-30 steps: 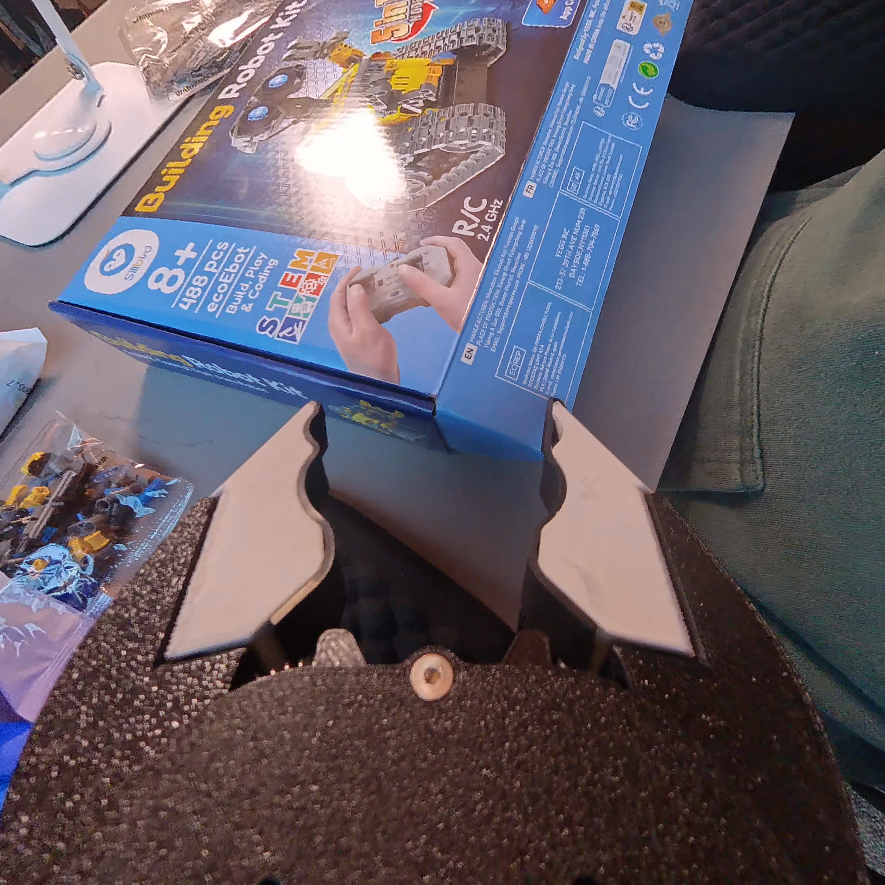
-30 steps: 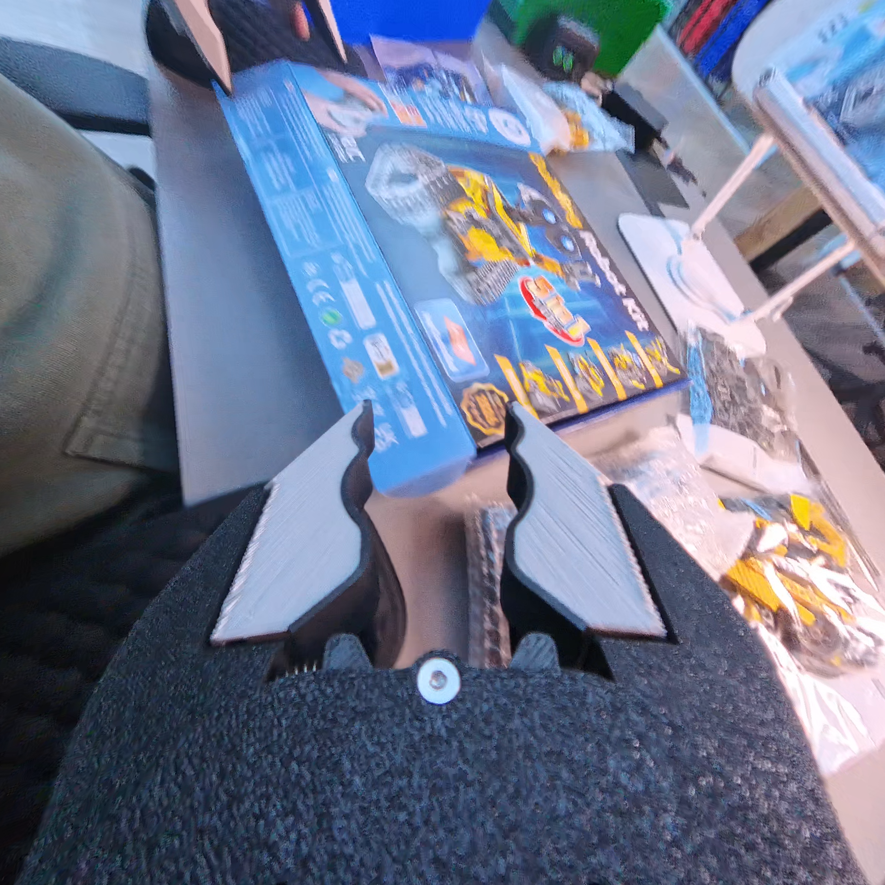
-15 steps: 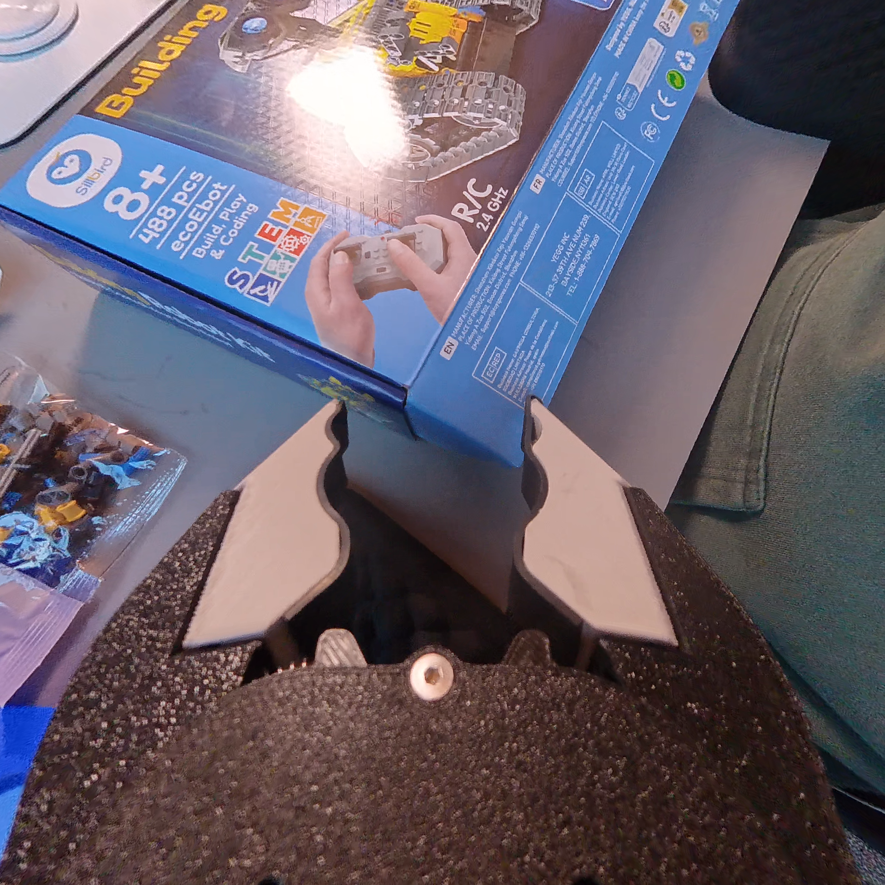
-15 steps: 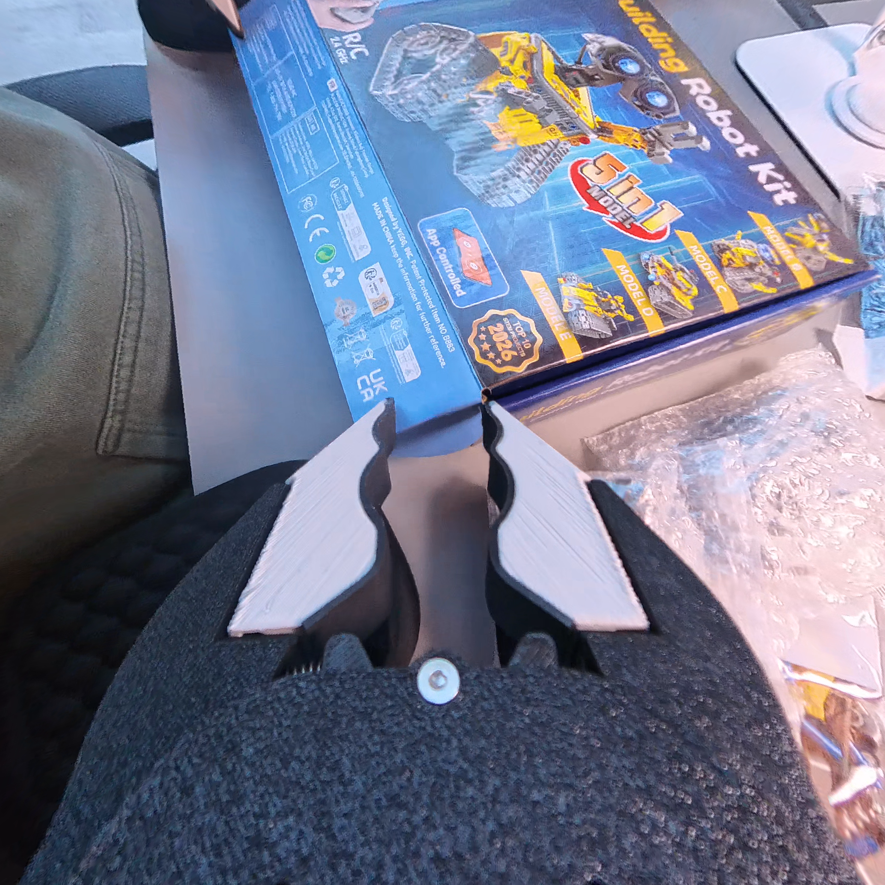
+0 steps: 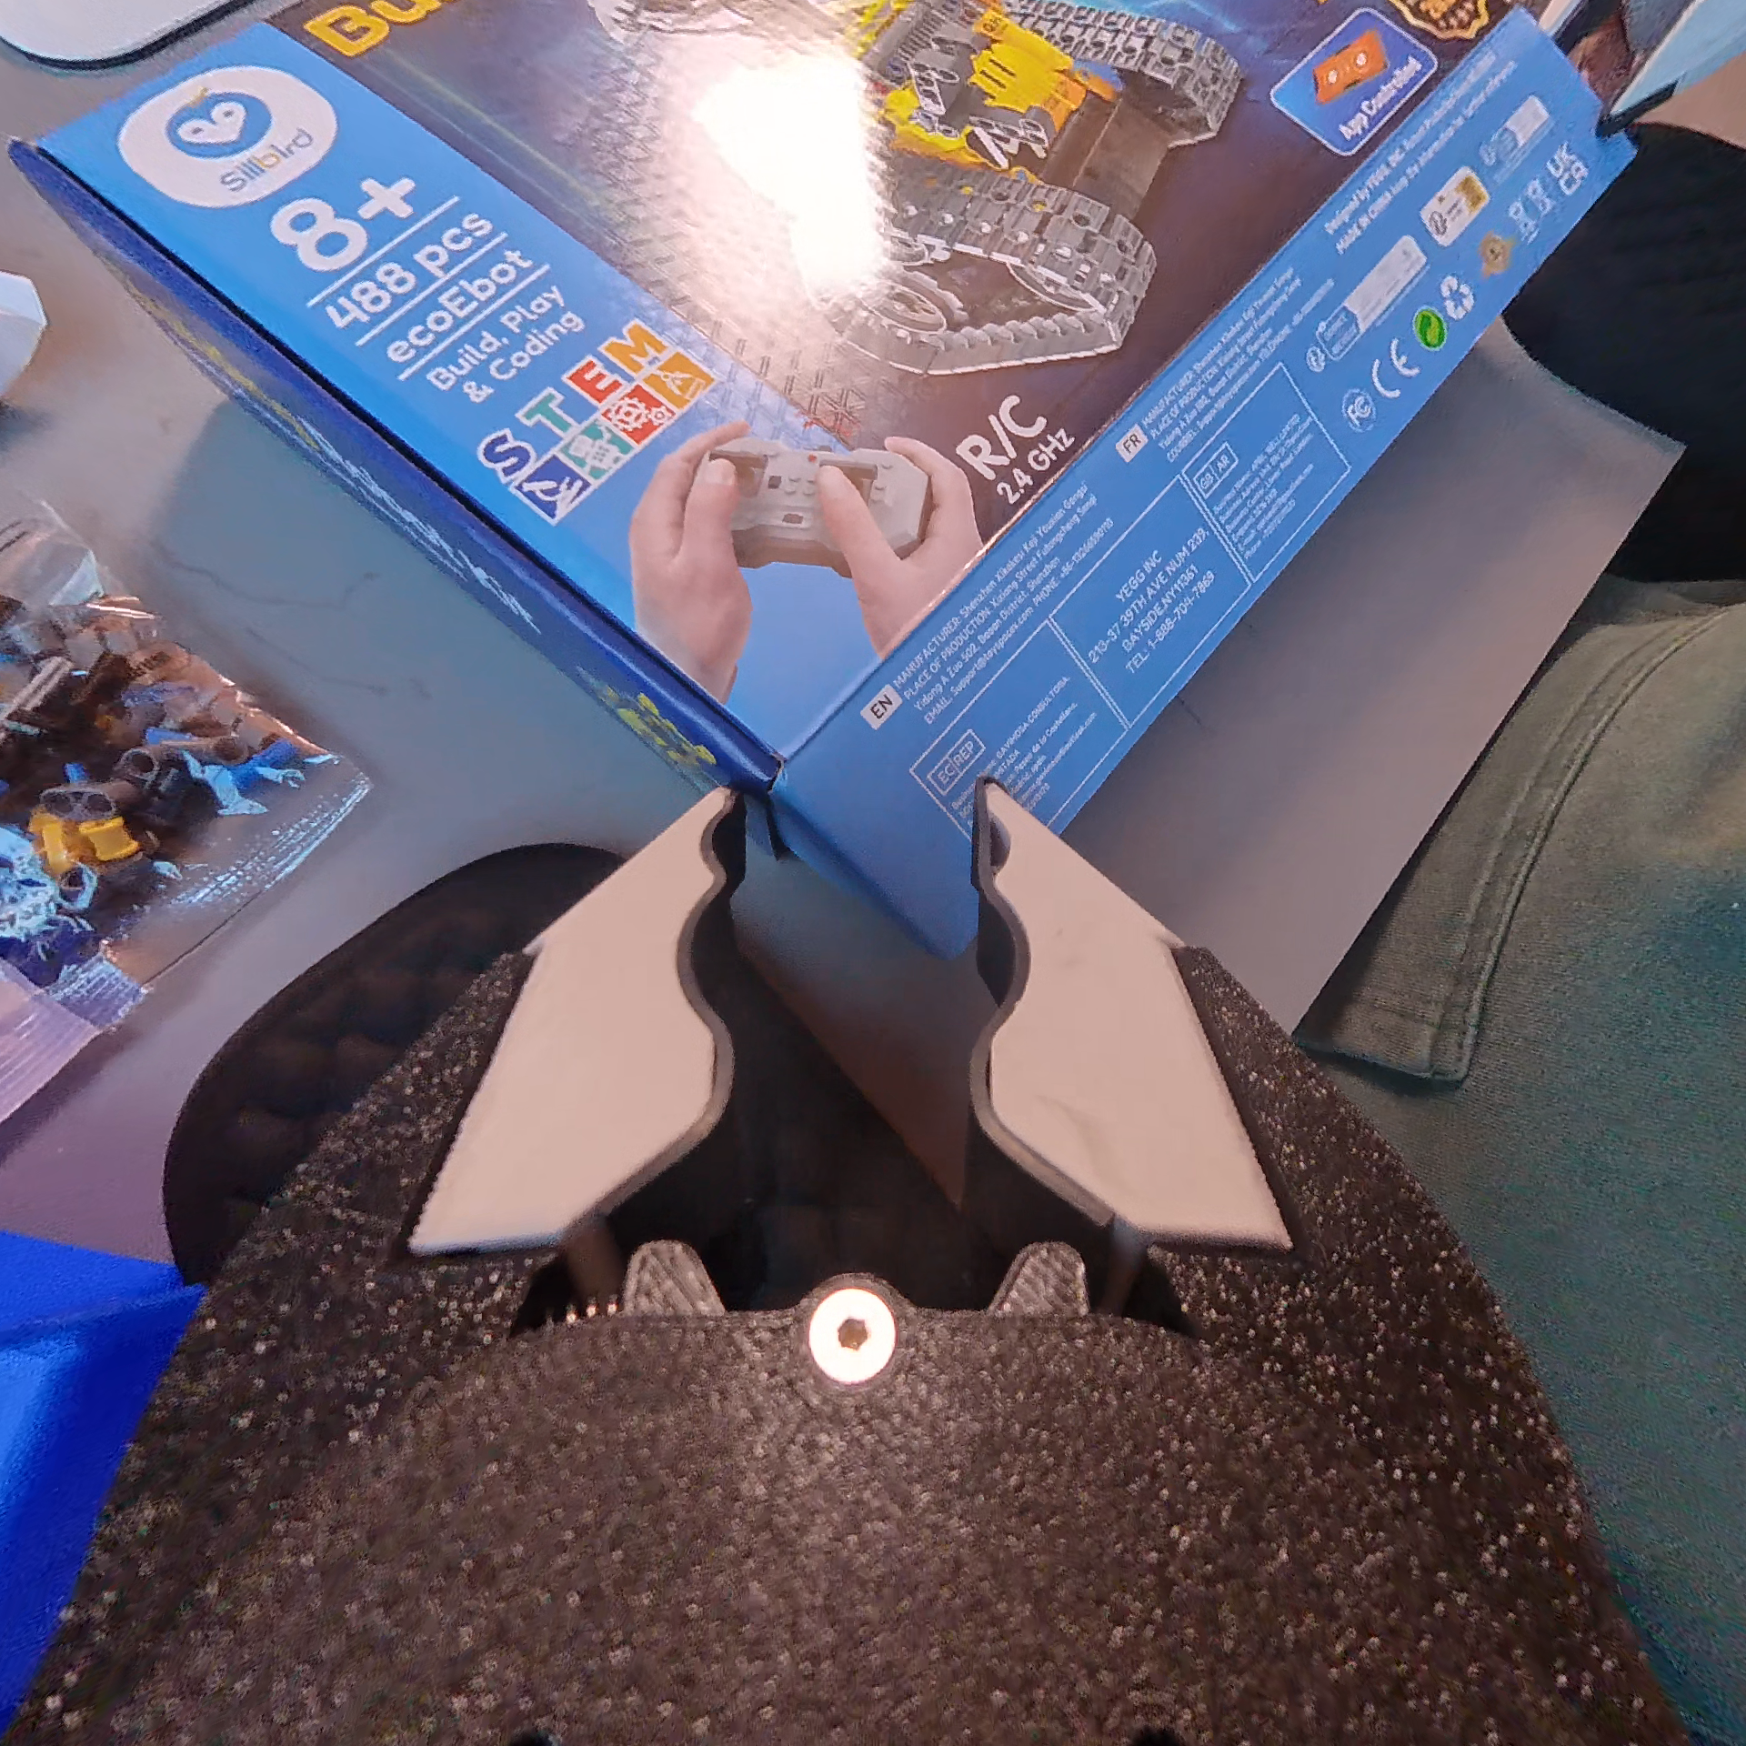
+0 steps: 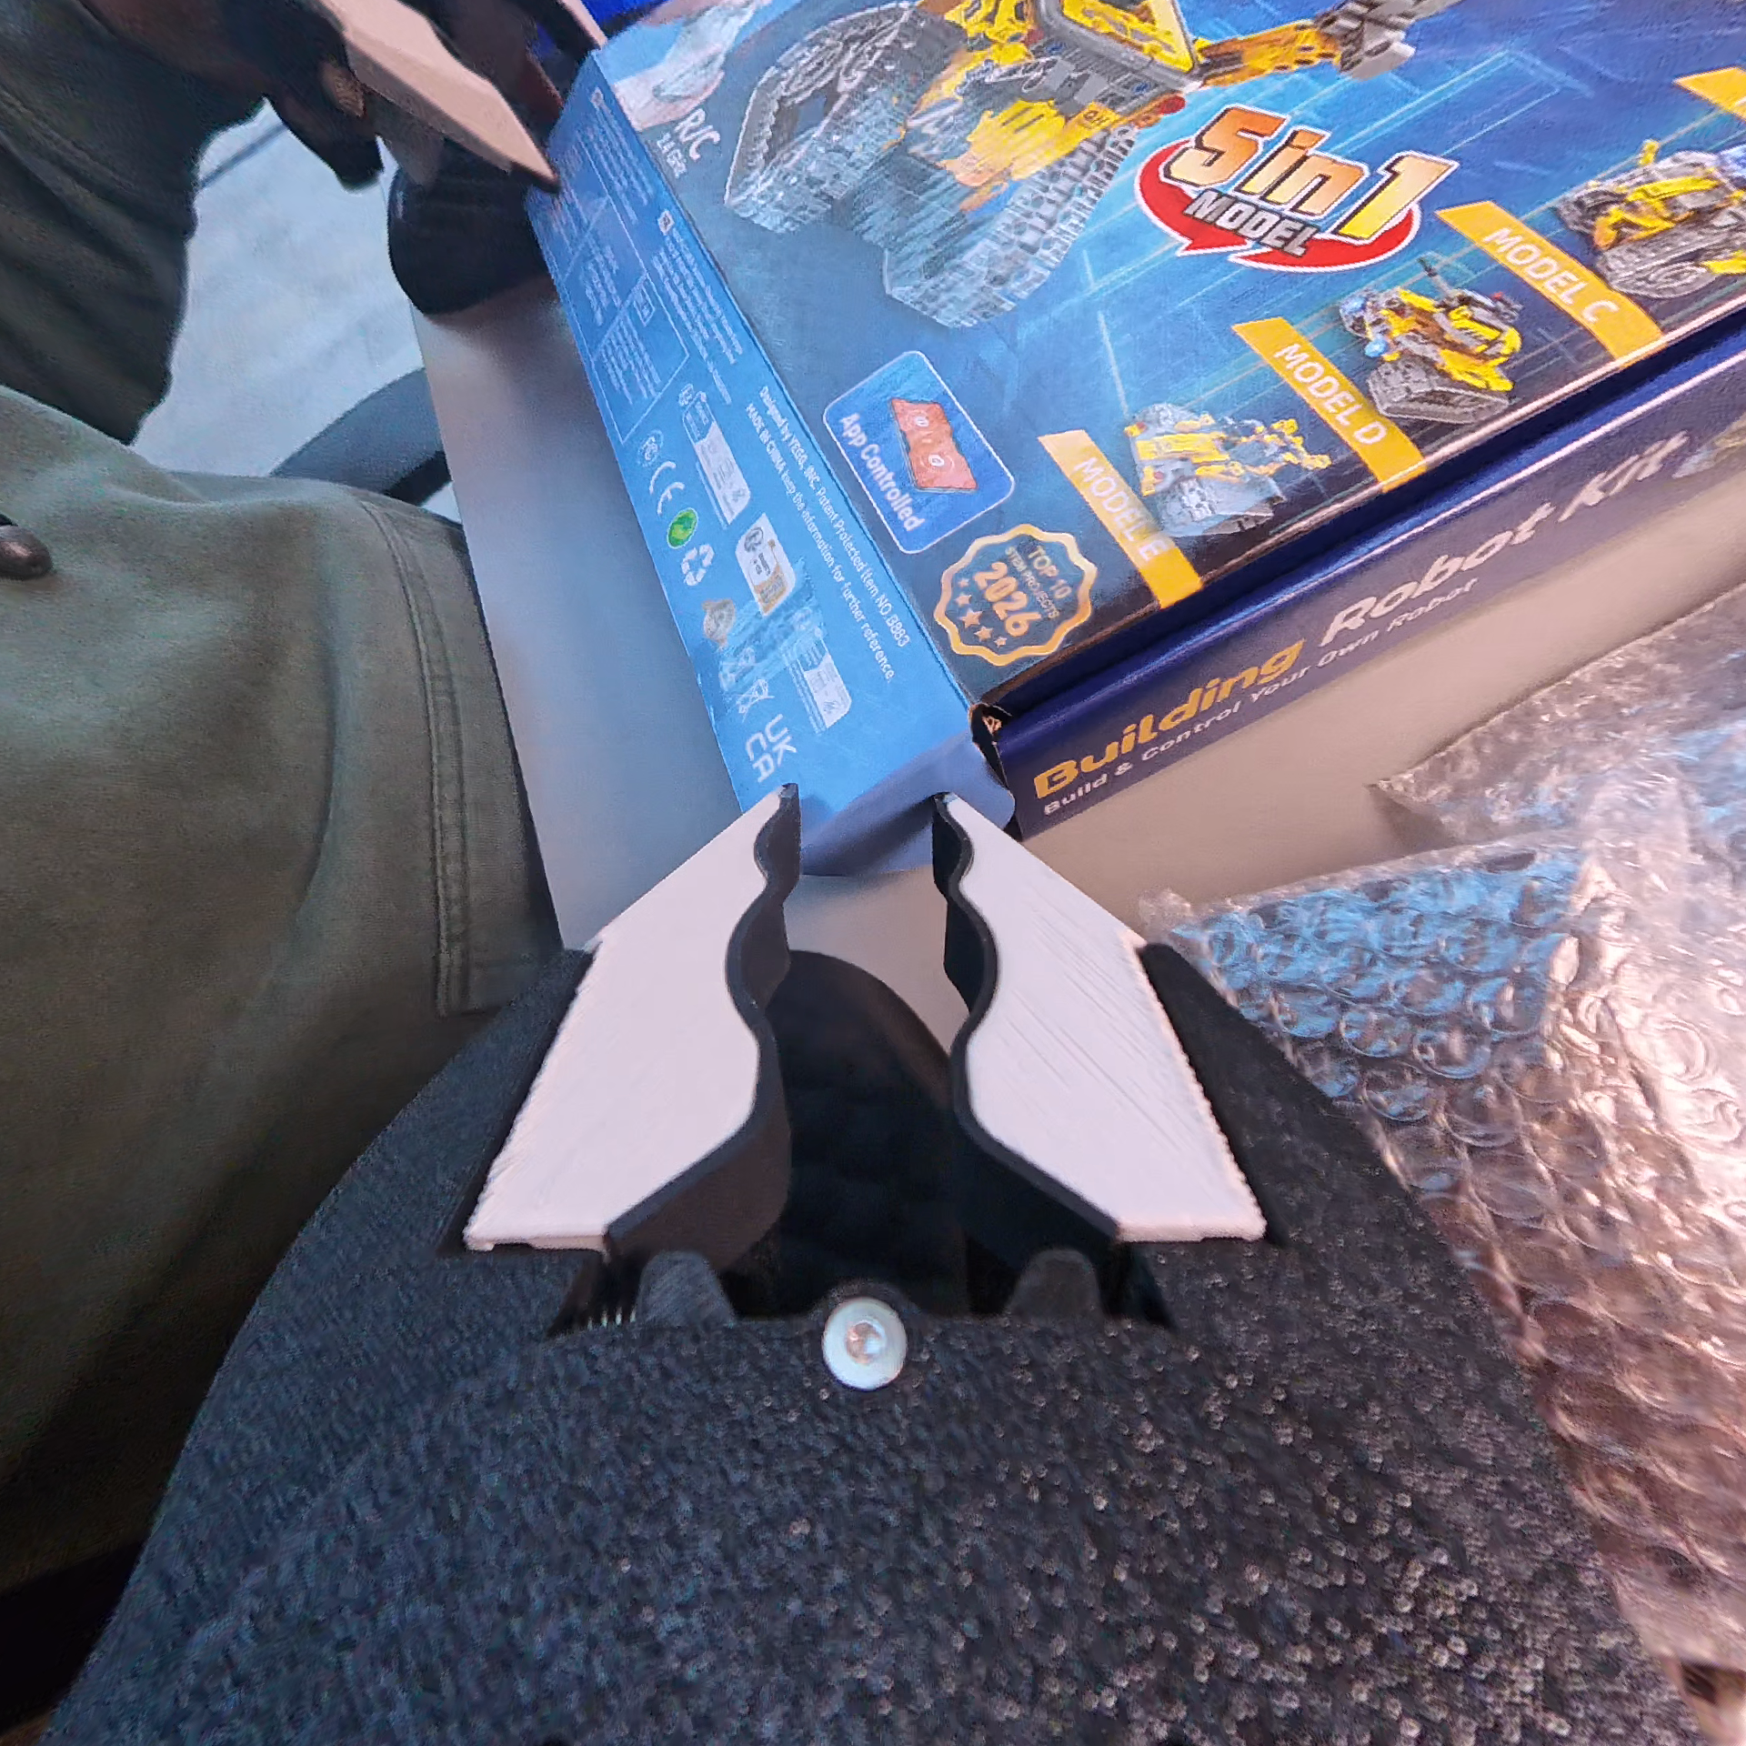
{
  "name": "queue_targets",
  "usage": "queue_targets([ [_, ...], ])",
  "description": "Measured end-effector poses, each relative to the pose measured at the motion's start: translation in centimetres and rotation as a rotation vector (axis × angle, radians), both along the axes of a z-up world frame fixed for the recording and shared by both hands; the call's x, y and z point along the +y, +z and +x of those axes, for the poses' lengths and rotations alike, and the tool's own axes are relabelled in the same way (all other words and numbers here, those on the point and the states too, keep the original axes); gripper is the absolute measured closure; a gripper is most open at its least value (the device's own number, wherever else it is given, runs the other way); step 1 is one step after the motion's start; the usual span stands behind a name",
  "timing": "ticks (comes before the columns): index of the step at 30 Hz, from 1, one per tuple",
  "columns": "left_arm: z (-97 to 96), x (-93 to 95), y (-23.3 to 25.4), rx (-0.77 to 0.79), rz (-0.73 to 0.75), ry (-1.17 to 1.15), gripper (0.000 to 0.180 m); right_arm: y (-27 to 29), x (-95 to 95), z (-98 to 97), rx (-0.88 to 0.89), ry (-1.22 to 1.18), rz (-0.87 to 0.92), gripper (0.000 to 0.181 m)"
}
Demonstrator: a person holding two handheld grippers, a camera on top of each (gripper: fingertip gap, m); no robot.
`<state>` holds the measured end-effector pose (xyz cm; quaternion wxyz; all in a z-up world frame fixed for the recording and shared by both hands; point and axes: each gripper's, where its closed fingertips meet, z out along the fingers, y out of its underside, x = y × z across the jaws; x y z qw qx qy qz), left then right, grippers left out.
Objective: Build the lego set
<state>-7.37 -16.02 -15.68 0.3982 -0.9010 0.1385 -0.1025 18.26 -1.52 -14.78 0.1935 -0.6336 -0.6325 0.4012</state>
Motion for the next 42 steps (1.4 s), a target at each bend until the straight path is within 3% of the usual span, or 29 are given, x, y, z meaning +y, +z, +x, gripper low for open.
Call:
queue_targets([
  [9, -0.5, -0.2, 0.2, -0.084, 0.047, 0.075, 0.133, -0.7, -1.7, 0.2, 0.022, 0.016, -0.119, 0.161],
  [15, -0.4, -0.3, 0.2, -0.082, 0.048, 0.070, 0.130, -0.8, -1.9, 0.2, 0.000, 0.020, -0.086, 0.161],
  [18, -0.9, -0.1, 0.3, -0.085, 0.050, 0.101, 0.125, -0.4, -3.8, 0.3, 0.012, 0.110, -0.197, 0.158],
  [21, -0.9, -0.1, 0.3, -0.111, 0.052, 0.111, 0.129, -0.6, -2.8, -0.1, 0.008, 0.033, -0.218, 0.162],
  [25, -0.6, -0.4, 0.4, -0.129, 0.047, 0.094, 0.132, -1.0, -2.3, 0.2, -0.047, -0.004, -0.140, 0.148],
  [28, -0.7, -0.5, 0.2, -0.118, 0.042, 0.095, 0.125, -1.4, -2.5, 0.1, -0.097, -0.023, -0.093, 0.134],
  [38, -0.2, -0.2, -0.2, -0.154, 0.021, 0.129, 0.127, -1.5, -2.2, -0.5, -0.139, -0.096, -0.127, 0.145],
  [42, -0.2, -0.2, -0.2, -0.143, 0.018, 0.163, 0.127, -1.1, -2.3, -0.4, -0.111, -0.106, -0.167, 0.157],
])
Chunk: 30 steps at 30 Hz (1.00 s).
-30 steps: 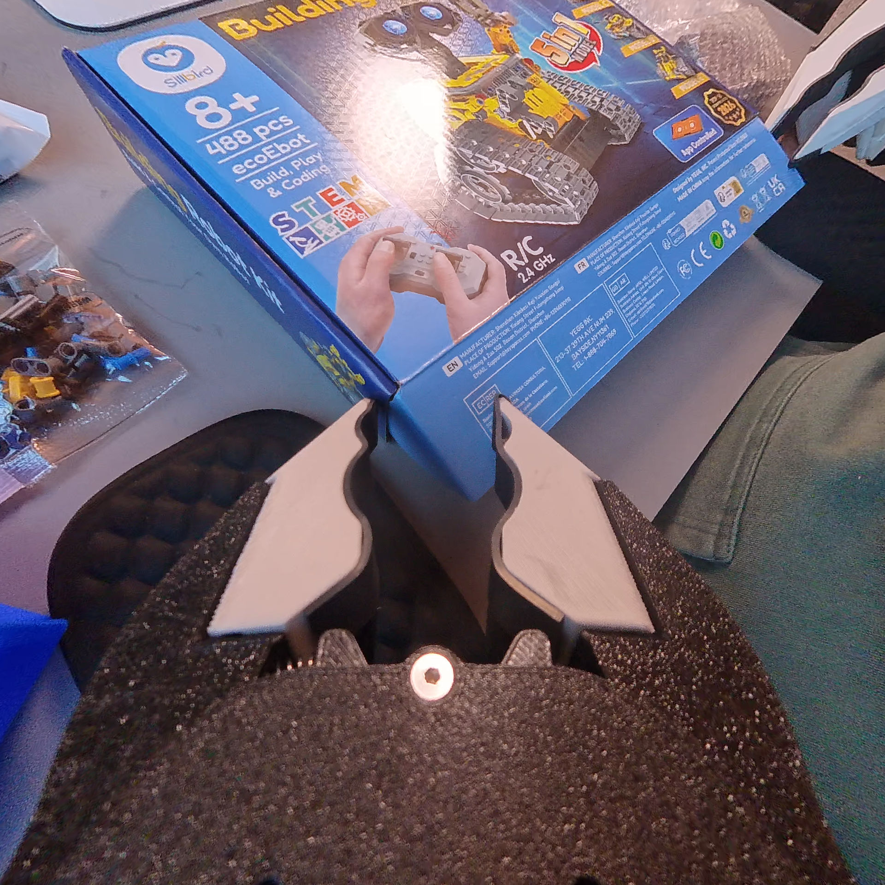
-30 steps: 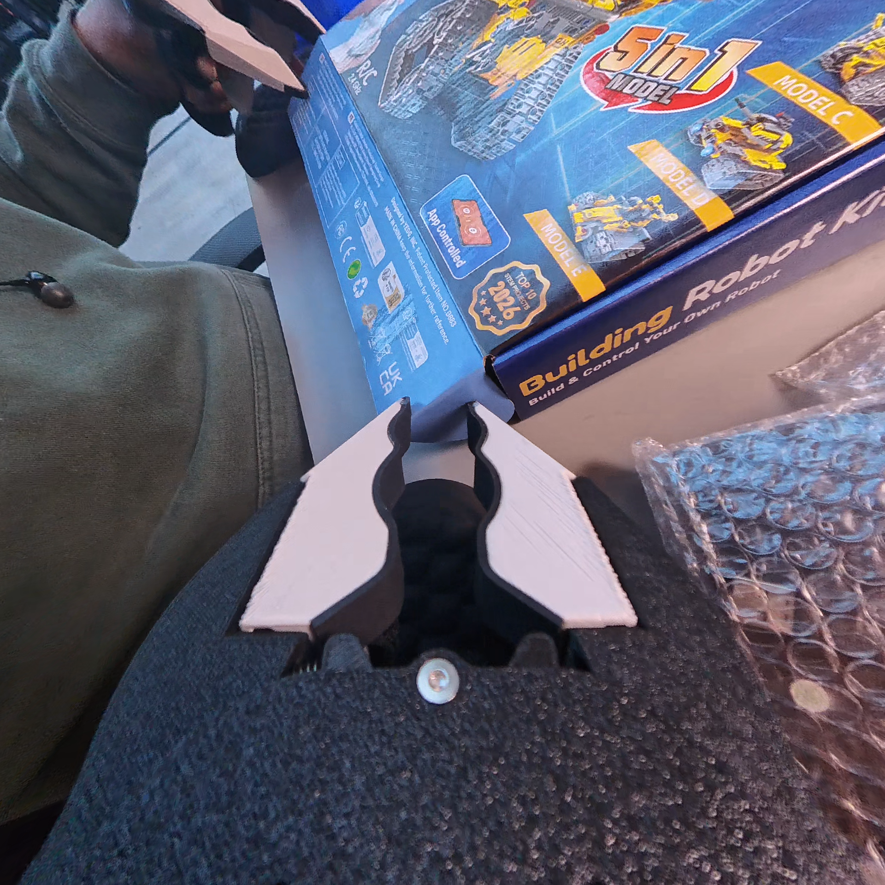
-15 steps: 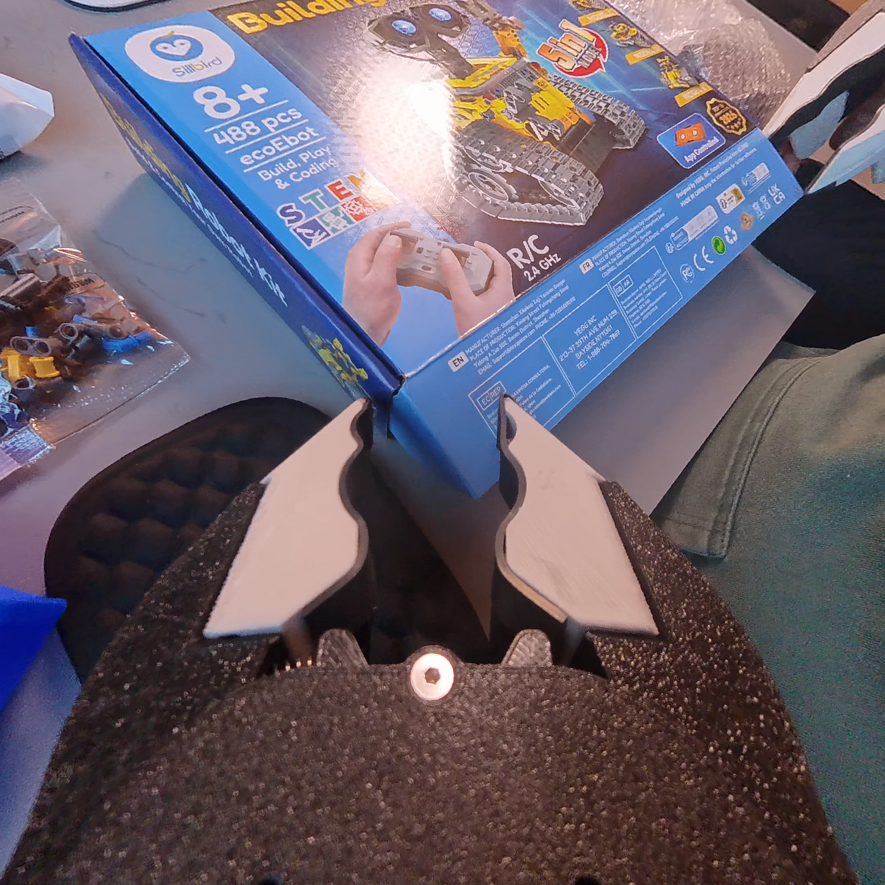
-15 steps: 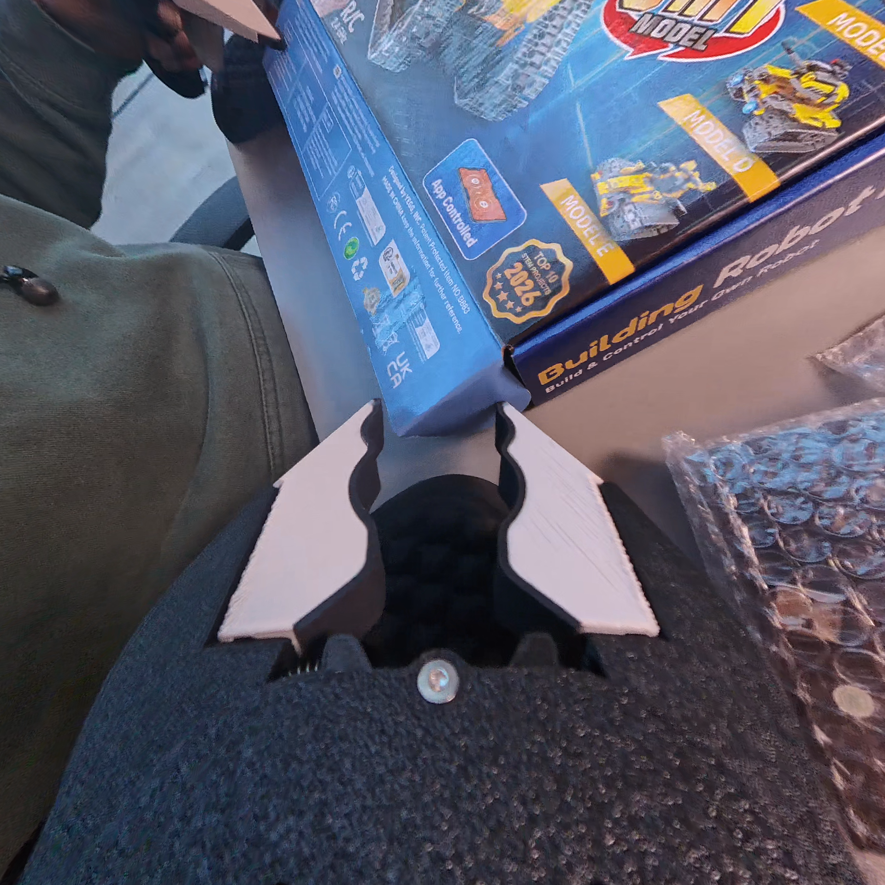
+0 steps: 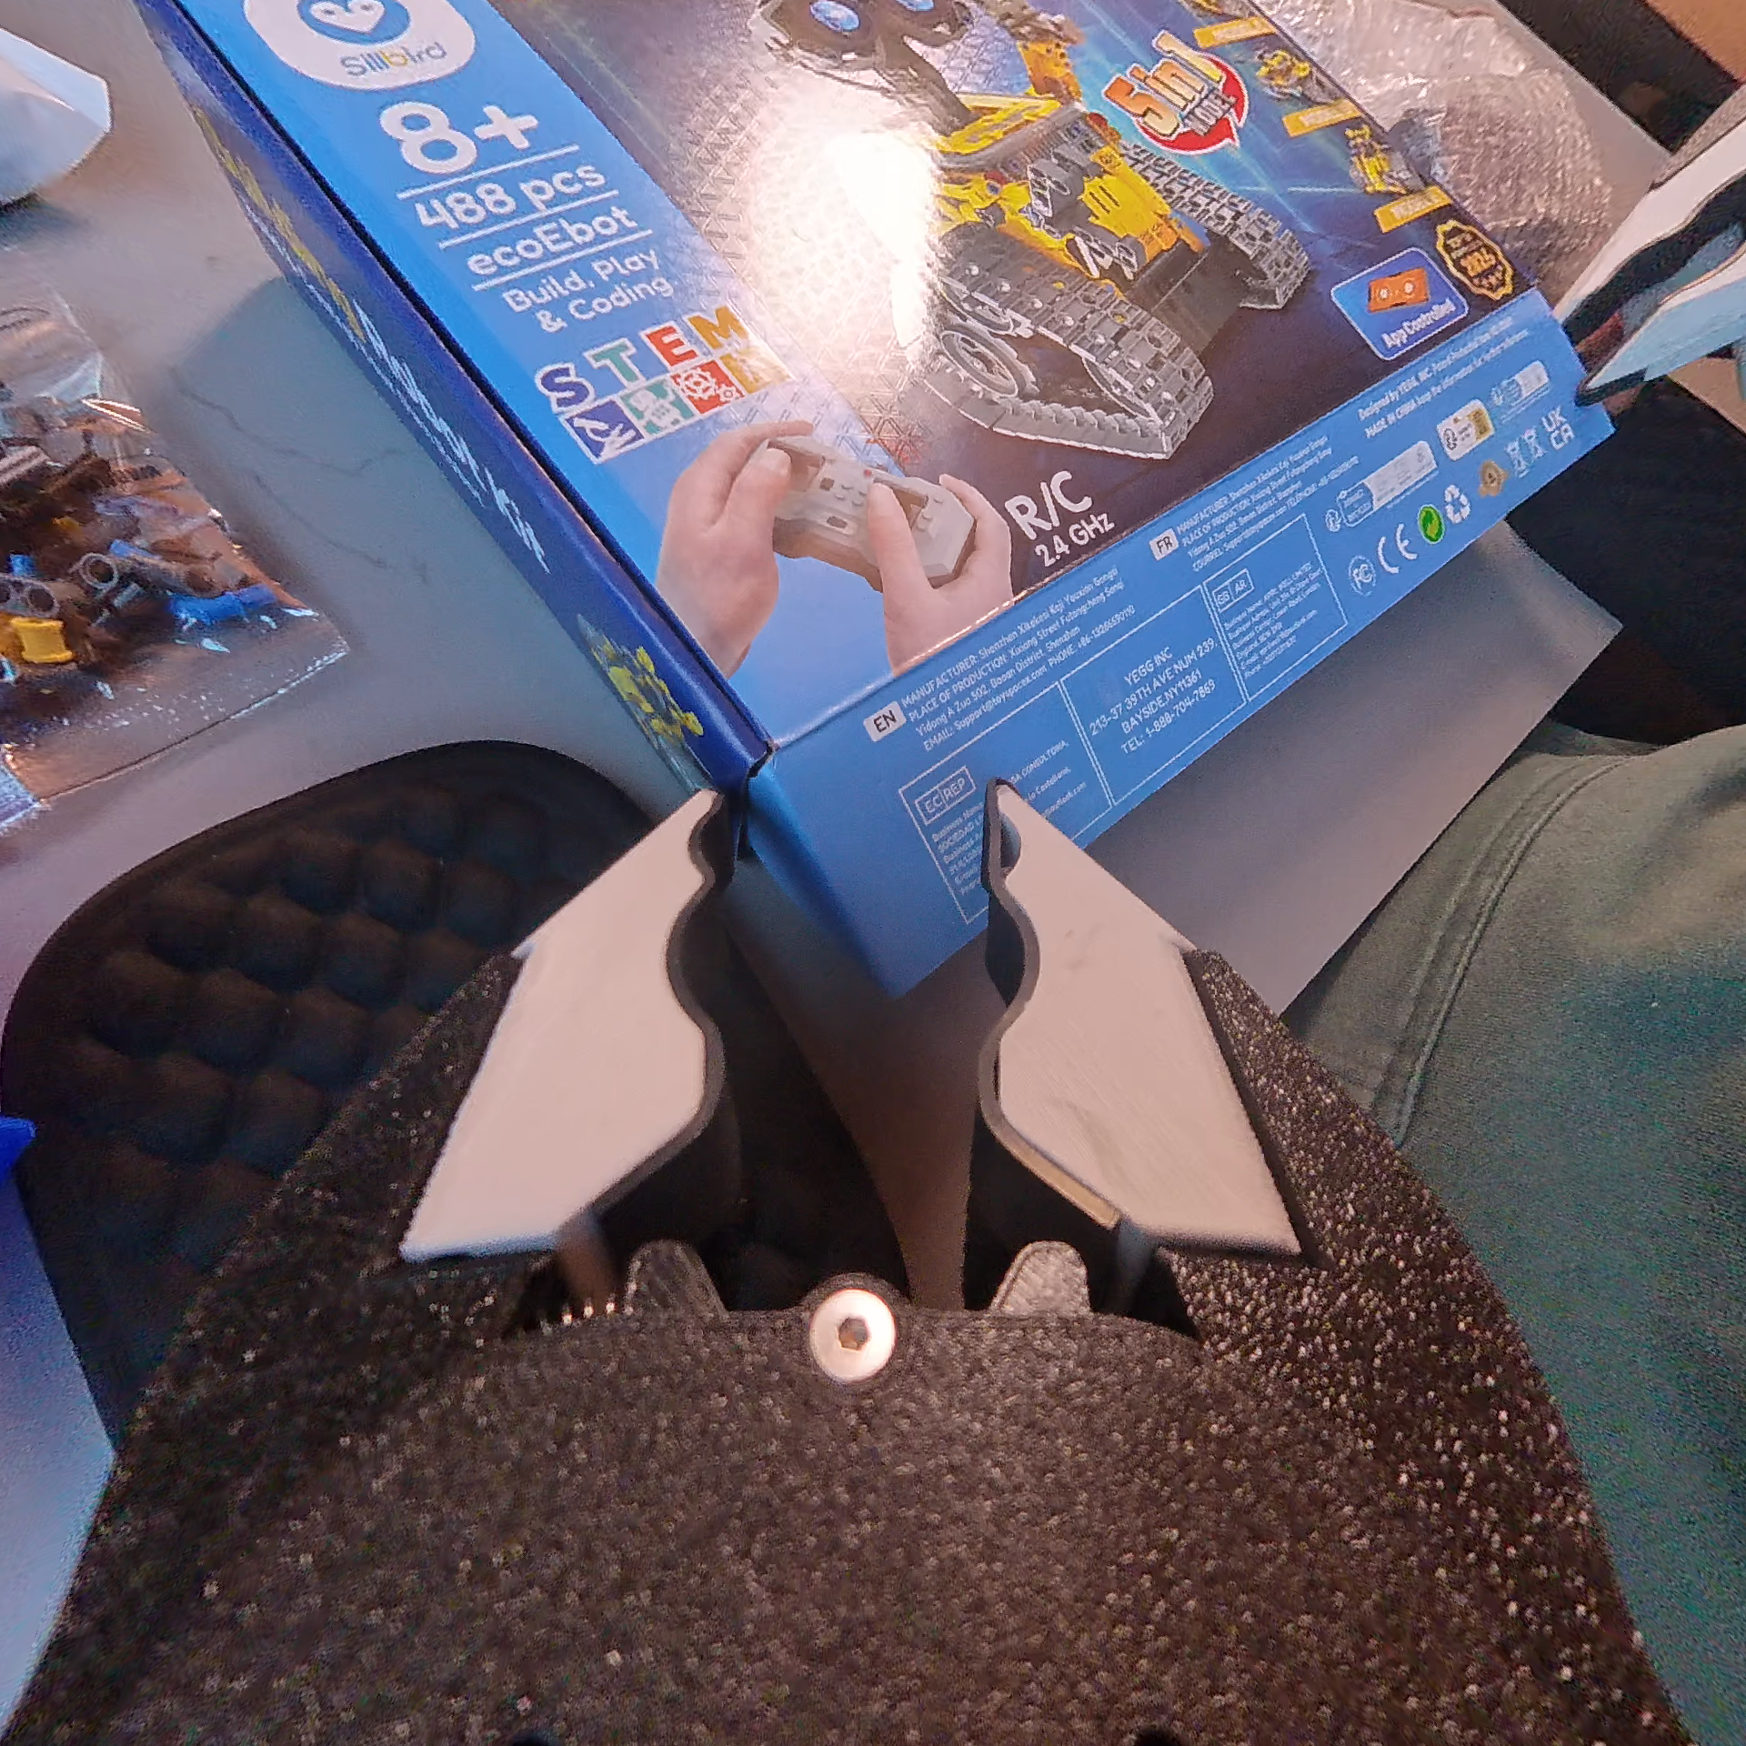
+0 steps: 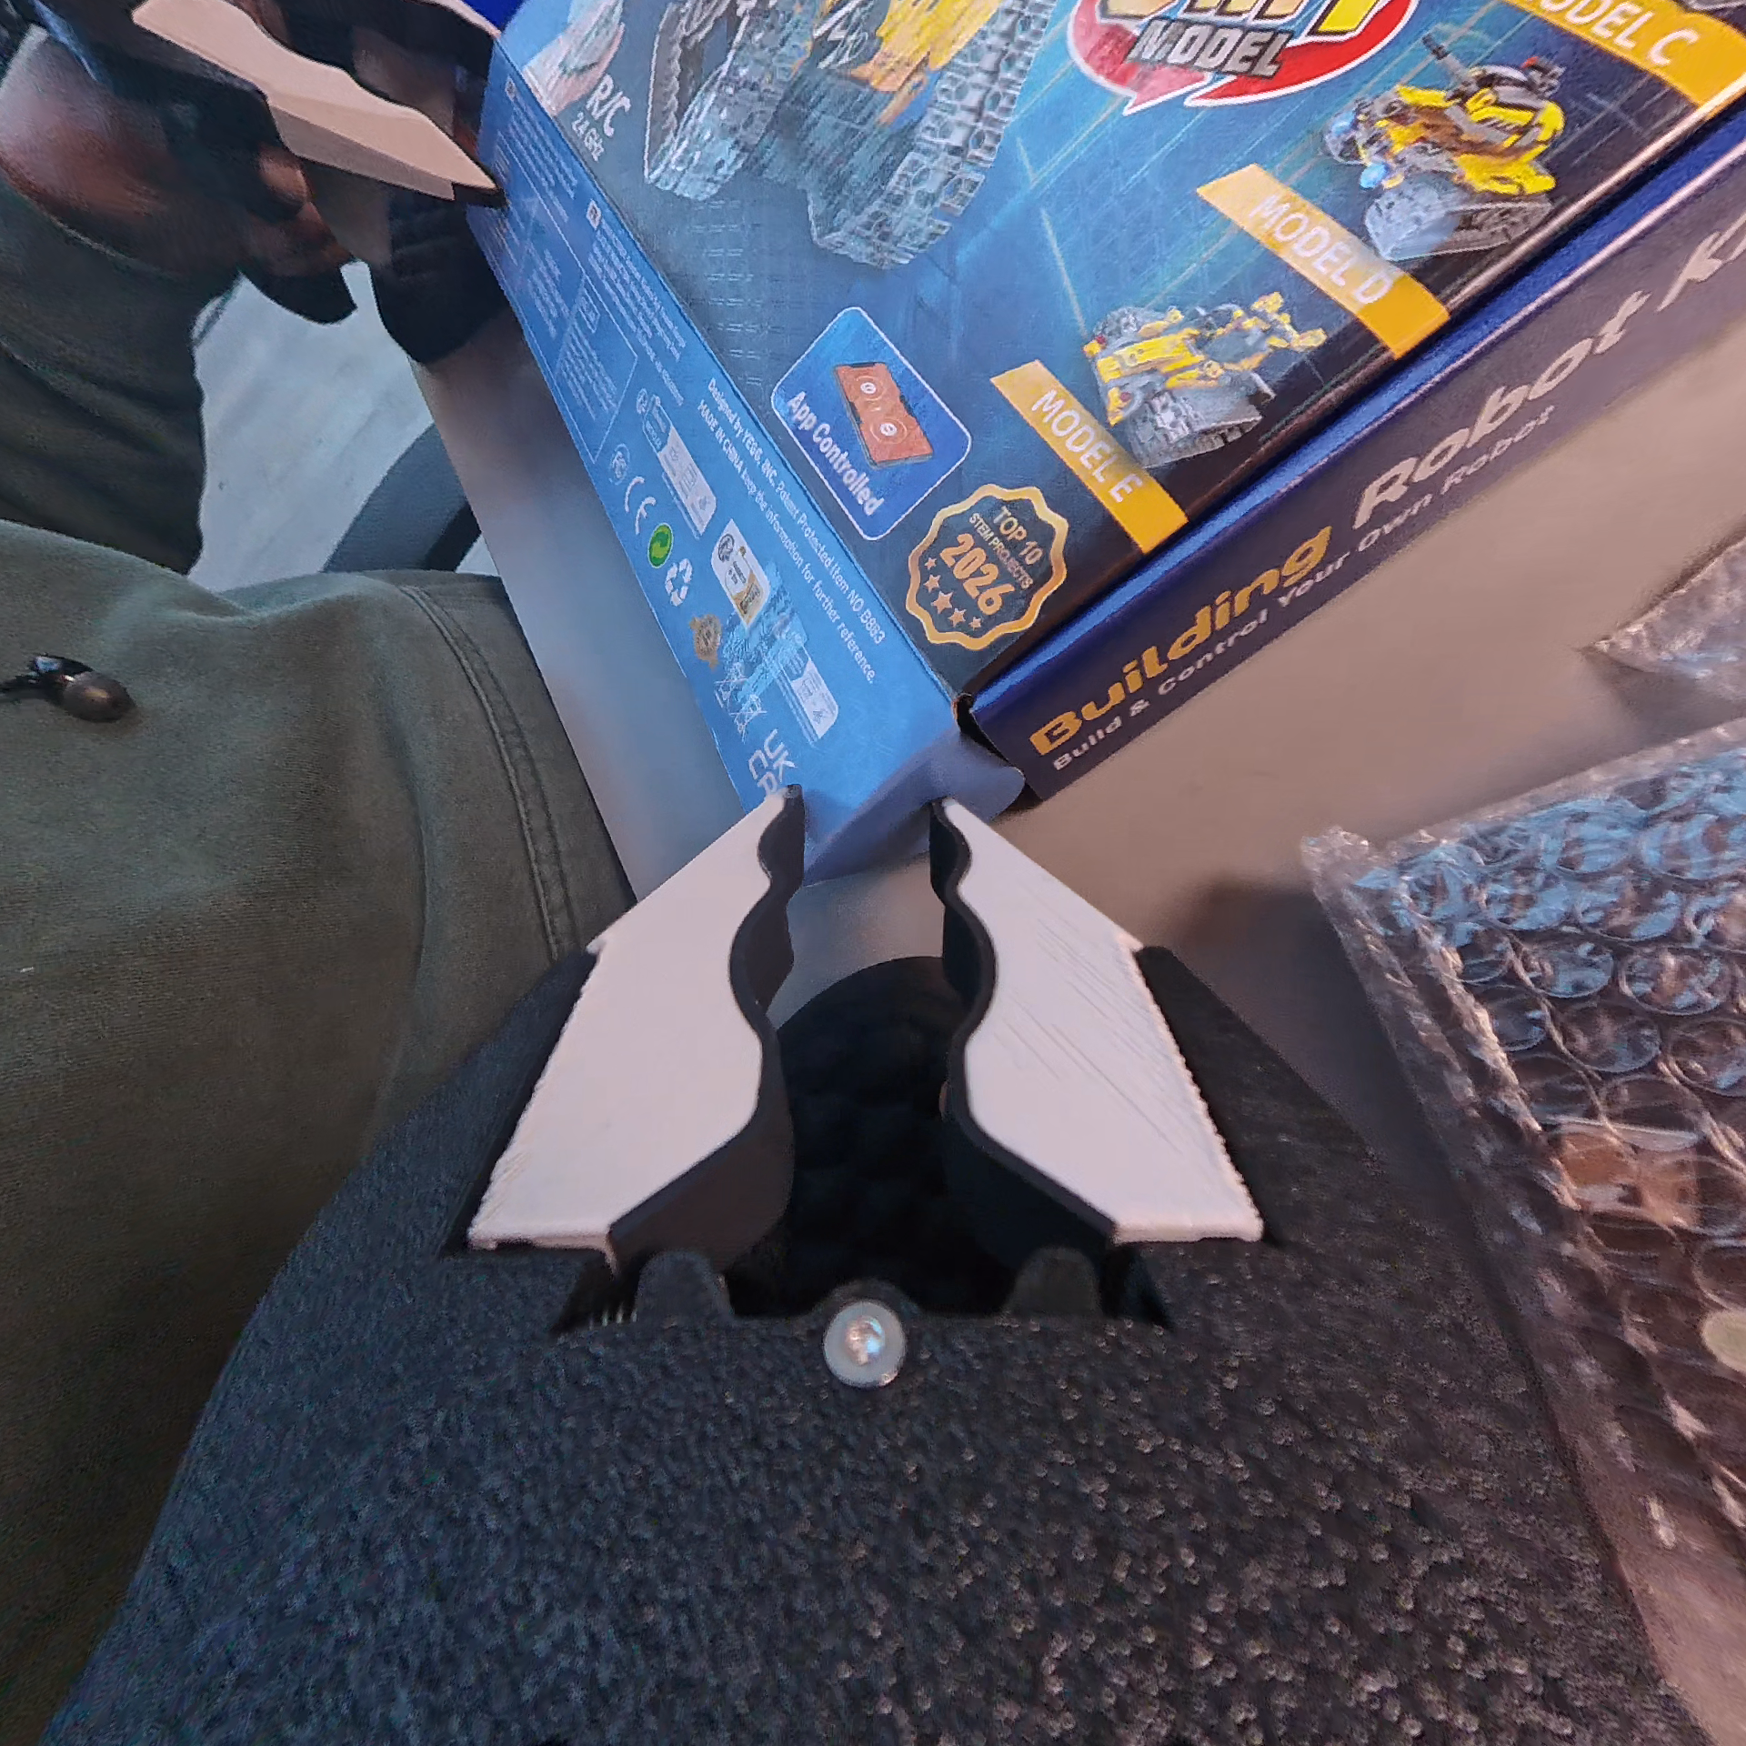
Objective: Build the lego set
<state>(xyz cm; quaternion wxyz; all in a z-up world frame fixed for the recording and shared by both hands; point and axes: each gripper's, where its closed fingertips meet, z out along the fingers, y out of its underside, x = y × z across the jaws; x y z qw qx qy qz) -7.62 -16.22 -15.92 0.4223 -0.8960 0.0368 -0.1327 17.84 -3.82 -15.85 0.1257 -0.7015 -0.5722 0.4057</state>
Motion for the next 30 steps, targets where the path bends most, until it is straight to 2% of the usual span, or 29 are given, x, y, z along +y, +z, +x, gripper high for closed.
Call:
queue_targets([
  [4, 0.2, -0.1, 0.0, 0.003, -0.010, 0.028, 0.127, 0.1, 0.1, 0.1, 0.027, -0.037, -0.059, 0.163],
  [6, 0.3, -0.1, -0.1, 0.009, -0.009, 0.030, 0.126, 0.0, 0.1, 0.2, 0.019, -0.034, -0.012, 0.162],
  [11, 0.4, -0.5, 0.4, -0.045, 0.022, -0.009, 0.125, -0.5, -0.2, 0.4, -0.026, 0.017, 0.066, 0.135],
  [15, 1.1, -0.5, 0.1, -0.036, 0.018, -0.053, 0.110, -1.0, 0.2, -0.1, -0.052, 0.031, 0.217, 0.130],
  [16, 1.0, -0.3, 0.0, -0.015, 0.019, -0.046, 0.111, -1.1, 0.2, -0.2, -0.061, 0.034, 0.247, 0.129],
  [19, 0.4, 0.1, -0.1, 0.020, 0.009, -0.013, 0.118, -1.0, 0.1, -0.5, -0.072, 0.038, 0.295, 0.132],
  [26, 0.4, -0.4, 0.1, 0.038, -0.075, -0.009, 0.123, 0.1, -0.1, -0.5, -0.045, -0.026, 0.094, 0.153],
  [30, 0.2, -0.2, -0.3, 0.060, -0.083, -0.047, 0.133, -0.8, 0.7, -0.2, -0.073, -0.019, 0.147, 0.155],
])
